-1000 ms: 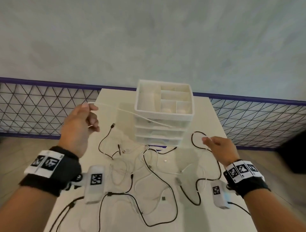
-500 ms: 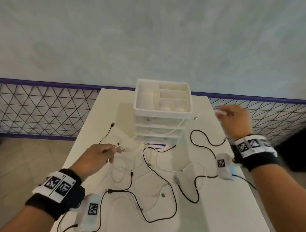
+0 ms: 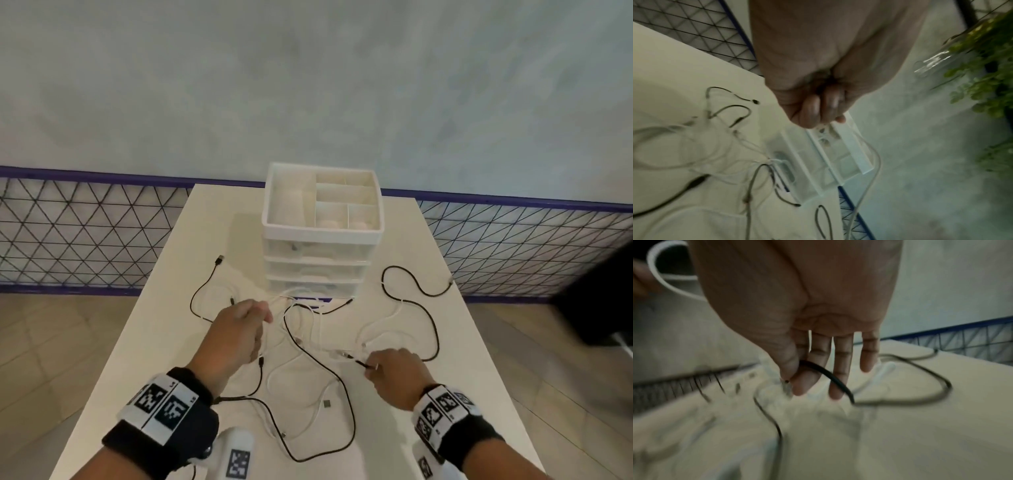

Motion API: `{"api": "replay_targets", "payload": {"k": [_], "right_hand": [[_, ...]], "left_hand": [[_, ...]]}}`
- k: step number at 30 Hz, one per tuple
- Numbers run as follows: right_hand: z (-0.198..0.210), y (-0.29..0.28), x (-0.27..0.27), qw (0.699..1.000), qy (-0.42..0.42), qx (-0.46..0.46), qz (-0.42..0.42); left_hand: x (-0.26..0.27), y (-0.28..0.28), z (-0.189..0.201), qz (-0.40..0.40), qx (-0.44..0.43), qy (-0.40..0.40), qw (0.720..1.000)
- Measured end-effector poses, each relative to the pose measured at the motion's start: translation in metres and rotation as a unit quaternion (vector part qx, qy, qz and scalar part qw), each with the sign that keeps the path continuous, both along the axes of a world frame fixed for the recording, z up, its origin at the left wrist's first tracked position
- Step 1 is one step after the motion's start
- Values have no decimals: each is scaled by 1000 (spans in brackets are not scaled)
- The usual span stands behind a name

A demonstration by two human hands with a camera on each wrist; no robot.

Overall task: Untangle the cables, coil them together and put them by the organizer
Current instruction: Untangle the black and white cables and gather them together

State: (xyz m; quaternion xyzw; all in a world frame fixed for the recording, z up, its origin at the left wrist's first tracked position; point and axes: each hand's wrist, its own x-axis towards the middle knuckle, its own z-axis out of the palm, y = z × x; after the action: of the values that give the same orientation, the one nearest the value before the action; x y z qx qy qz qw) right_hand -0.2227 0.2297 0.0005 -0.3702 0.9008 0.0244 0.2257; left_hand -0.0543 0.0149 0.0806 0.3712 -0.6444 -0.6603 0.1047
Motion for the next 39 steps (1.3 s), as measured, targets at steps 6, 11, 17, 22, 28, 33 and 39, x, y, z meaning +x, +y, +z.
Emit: {"api": "replay_targets", "payload": {"k": [6, 11, 17, 22, 28, 33, 39], "right_hand": [[106, -38, 3, 959, -92, -264, 44], [131, -40, -4, 946, -121, -301, -12], [137, -53, 11, 855, -193, -479, -52], [122, -50, -13, 847, -157, -499, -97], [50, -4, -63, 880, -61, -401, -248], [29, 13, -72, 921, -18, -222, -319], [95, -23, -65, 848, -123, -441, -265]], "left_hand": [[-39, 15, 56, 30, -44, 175, 983], [-51, -7, 79, 155, 14, 231, 960], [-38, 15, 46, -163, -108, 60, 979], [-27, 4, 54, -156, -2, 53, 986], [-12, -54, 92, 61, 99, 193, 974], [-6, -66, 97, 97, 34, 171, 980], [-14, -42, 93, 24, -7, 115, 993]]}}
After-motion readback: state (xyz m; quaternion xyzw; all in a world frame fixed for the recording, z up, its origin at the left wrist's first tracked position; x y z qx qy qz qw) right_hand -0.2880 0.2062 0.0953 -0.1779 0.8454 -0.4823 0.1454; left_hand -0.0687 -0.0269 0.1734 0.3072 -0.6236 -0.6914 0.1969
